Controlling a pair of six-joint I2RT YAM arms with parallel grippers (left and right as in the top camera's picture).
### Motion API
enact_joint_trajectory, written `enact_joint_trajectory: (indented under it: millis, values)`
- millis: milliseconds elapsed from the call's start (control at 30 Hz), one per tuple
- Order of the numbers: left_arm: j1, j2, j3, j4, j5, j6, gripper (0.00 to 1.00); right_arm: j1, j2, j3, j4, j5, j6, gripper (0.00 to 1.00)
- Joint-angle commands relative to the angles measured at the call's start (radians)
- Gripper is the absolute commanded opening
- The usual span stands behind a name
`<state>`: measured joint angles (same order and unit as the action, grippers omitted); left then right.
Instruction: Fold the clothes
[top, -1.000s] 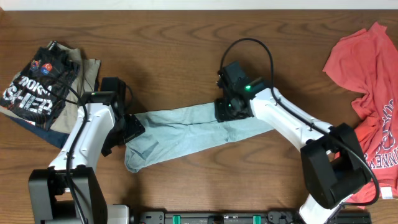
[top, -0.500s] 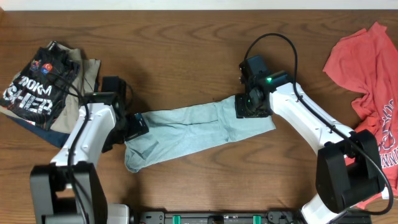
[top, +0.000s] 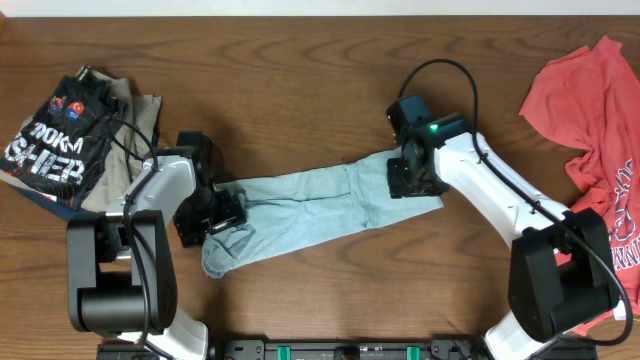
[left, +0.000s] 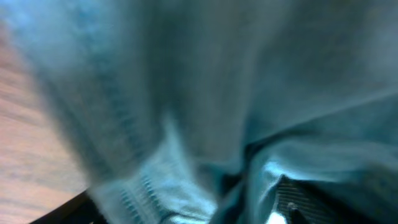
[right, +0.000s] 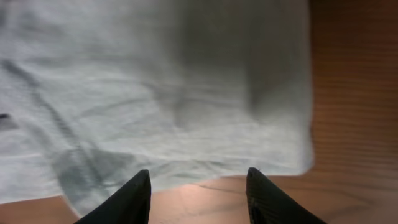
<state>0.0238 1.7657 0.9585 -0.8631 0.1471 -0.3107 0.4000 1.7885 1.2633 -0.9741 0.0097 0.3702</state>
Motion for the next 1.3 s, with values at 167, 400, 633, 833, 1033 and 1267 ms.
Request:
enact_joint_trajectory:
  millis: [167, 400, 633, 833, 1033, 1267]
  values:
    - [0.003, 0.024, -0.056, 0.073, 0.073, 0.023, 0.65, -0.099, -0.018, 0.018, -0.036, 0.069, -0.013, 0.46]
    - [0.003, 0.024, -0.06, 0.118, 0.08, 0.031, 0.22, -0.14, -0.018, 0.018, -0.049, 0.069, -0.035, 0.45]
    - [0.031, 0.013, 0.026, 0.036, -0.108, 0.045, 0.07, -0.199, -0.018, 0.018, -0.059, 0.073, -0.063, 0.45]
    - [0.116, -0.008, 0.214, -0.16, -0.294, 0.004, 0.06, -0.259, -0.018, 0.018, -0.066, 0.093, -0.078, 0.46]
    - [0.103, -0.022, 0.385, -0.324, -0.156, 0.001, 0.06, -0.298, -0.018, 0.018, -0.067, 0.092, -0.117, 0.48]
    - [-0.115, -0.041, 0.442, -0.391, 0.048, -0.037, 0.06, -0.304, -0.018, 0.018, -0.071, 0.092, -0.118, 0.49]
